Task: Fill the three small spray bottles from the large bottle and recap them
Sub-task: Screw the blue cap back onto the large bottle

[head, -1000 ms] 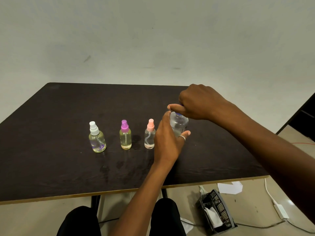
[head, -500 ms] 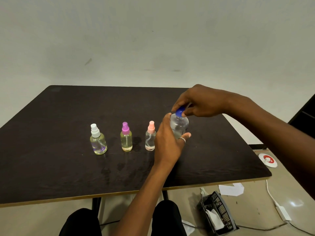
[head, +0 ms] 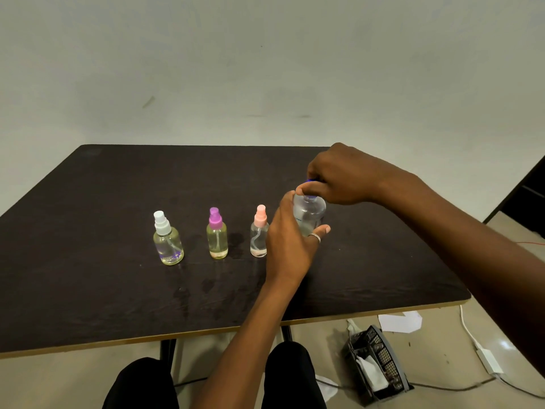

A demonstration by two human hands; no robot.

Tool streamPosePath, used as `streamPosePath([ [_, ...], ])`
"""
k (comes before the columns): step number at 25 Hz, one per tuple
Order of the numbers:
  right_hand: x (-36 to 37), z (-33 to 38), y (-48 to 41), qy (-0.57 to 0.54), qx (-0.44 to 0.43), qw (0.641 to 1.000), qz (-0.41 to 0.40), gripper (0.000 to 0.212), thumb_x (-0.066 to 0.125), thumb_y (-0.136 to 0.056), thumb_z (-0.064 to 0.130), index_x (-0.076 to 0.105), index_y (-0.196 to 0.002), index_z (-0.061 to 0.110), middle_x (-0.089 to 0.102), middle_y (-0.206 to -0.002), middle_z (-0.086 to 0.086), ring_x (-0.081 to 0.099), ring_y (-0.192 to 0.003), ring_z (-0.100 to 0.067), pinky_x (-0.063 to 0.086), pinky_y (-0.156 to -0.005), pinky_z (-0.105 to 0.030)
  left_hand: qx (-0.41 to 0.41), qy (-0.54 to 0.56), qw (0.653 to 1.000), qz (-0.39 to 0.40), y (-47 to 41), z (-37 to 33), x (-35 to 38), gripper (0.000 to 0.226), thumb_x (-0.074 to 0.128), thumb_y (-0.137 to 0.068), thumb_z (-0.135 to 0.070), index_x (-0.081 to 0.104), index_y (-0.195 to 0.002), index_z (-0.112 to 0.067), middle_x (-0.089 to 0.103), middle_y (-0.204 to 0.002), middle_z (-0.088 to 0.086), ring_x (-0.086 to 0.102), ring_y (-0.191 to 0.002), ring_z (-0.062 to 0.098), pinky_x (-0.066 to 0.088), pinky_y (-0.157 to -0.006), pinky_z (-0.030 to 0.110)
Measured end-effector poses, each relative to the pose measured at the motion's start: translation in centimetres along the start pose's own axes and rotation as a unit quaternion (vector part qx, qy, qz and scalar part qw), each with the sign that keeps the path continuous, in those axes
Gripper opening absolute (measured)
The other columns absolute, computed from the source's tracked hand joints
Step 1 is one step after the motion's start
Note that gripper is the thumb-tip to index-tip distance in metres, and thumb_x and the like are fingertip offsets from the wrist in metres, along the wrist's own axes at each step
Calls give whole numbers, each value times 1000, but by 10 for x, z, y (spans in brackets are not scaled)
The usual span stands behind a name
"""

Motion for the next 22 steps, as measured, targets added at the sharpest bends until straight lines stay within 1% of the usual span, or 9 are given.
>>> streamPosePath([
  [4,-6,7,3,80,28,996,-13,56,40,-92,62,38,-54,20,45,-56,0,44,-53,-15,28,-49,-26,4,-18,1000,-10,0,-2,-2,80,86,-74,-33,44,-140,-19,65,-125,-2,59,-117,10,38,-100,7],
  [8,-13,14,8,151,46,986,-43,63,28,-93,65,36,-53,17,39,-54,1,34,-47,-10,19,-46,-24,3,-12,1000,-7,0,-4,-3,75,86,-75,-30,46,-137,-17,65,-123,-1,58,-112,9,25,-88,-8],
  [10,-14,13,10,144,48,986,-66,66,24,-92,68,39,-52,17,42,-53,0,38,-47,-12,24,-46,-23,-2,-10,1000,-7,1,-2,-3,76,87,-74,-31,47,-137,-17,65,-122,-1,59,-112,10,29,-87,-6],
  [12,-13,3,12,68,50,995,-57,66,23,-92,67,51,-56,19,52,-57,1,50,-53,-14,41,-54,-27,-2,-19,1000,-6,1,0,-2,80,86,-74,-35,45,-140,-16,64,-125,0,60,-115,12,35,-91,1],
  [14,-11,0,12,-38,16,999,-8,53,32,-97,56,67,-80,21,66,-78,3,61,-71,-15,50,-70,-32,-2,-21,1000,-4,0,2,-1,83,86,-74,-37,43,-142,-15,63,-128,2,59,-118,15,39,-95,9],
  [16,-8,6,12,-62,-35,996,47,29,49,-96,36,68,-112,20,68,-108,4,62,-94,-14,49,-85,-30,-1,-23,1000,-5,0,2,0,84,86,-74,-37,43,-143,-15,63,-130,3,59,-120,16,40,-97,13],
  [17,-5,7,12,-63,-51,994,67,29,55,-95,29,66,-120,19,66,-116,5,61,-101,-13,48,-89,-28,-2,-25,1000,-6,0,1,0,85,86,-74,-37,43,-144,-14,62,-131,3,58,-121,16,39,-97,12],
  [19,-3,5,10,-76,-52,993,73,30,60,-92,25,66,-121,20,66,-117,6,61,-101,-11,48,-90,-27,-3,-24,1000,-4,0,1,-1,86,85,-74,-37,42,-145,-14,61,-133,3,57,-123,15,38,-97,12],
  [22,-3,3,6,-52,-42,997,42,22,59,-92,33,71,-106,21,70,-102,6,61,-85,-11,51,-80,-33,2,-23,1000,-6,-1,2,0,86,86,-74,-37,42,-144,-14,61,-133,3,58,-123,16,45,-100,17],
])
Point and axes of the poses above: each hand's wrist, its own y-axis away from the middle knuckle, its own x-axis out of the palm, z = x × y, the point moved 9 cm from there along -y, towards the middle knuckle
